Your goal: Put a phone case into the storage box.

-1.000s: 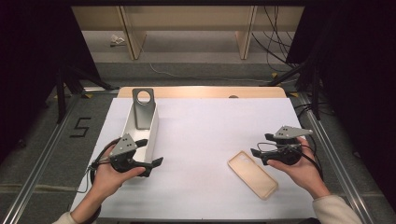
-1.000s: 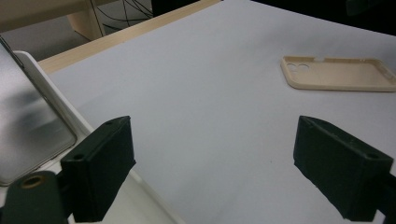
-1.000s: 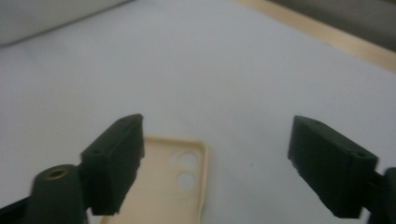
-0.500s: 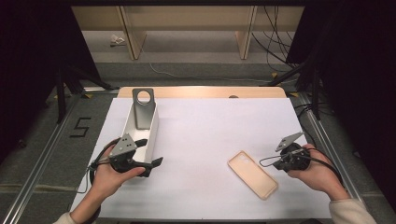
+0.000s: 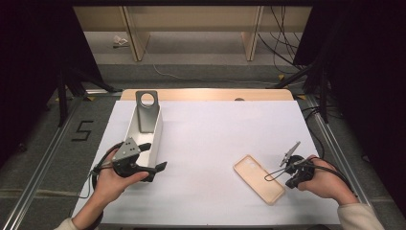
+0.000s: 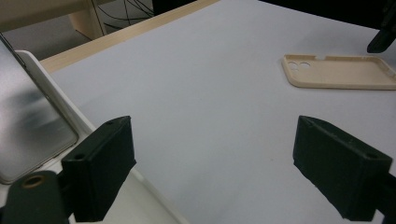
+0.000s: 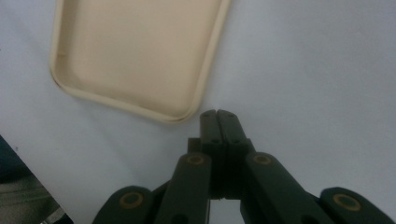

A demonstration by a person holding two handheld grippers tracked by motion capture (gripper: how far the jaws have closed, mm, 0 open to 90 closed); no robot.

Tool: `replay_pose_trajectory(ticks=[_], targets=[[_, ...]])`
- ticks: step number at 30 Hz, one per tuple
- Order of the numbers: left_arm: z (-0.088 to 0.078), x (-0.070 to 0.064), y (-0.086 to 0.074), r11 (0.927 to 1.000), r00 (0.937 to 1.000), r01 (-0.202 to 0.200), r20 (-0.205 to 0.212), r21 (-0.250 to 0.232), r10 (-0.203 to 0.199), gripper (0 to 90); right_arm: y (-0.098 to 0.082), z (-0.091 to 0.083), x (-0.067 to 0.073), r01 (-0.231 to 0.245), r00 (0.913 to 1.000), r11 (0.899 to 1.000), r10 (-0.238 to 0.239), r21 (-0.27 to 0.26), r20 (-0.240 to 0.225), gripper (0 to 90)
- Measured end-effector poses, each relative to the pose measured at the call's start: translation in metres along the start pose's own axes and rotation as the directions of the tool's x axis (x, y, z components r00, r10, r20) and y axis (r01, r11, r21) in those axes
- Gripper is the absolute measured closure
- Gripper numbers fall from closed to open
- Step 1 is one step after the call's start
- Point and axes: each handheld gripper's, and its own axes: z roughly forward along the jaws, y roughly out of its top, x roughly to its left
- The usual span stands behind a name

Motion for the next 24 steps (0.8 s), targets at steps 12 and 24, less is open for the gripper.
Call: replay_pose_trajectory(ticks=[12,24], targets=[[0.001,0.0,-0.001,1.0,1.0,0.003,0.001,0.004,-0.003,12.1,0.007,0.008,0.009,0.053,0.998,0.998,-0.051,0.042,-0.038,90.0],[0.001,-0.001,0.0,1.0,1.0,-0.001,0.004,0.005,0.0,12.1,0.022,0.011,0.026,0.121,0.9906,0.992,-0.118,0.037,-0.069,90.0]])
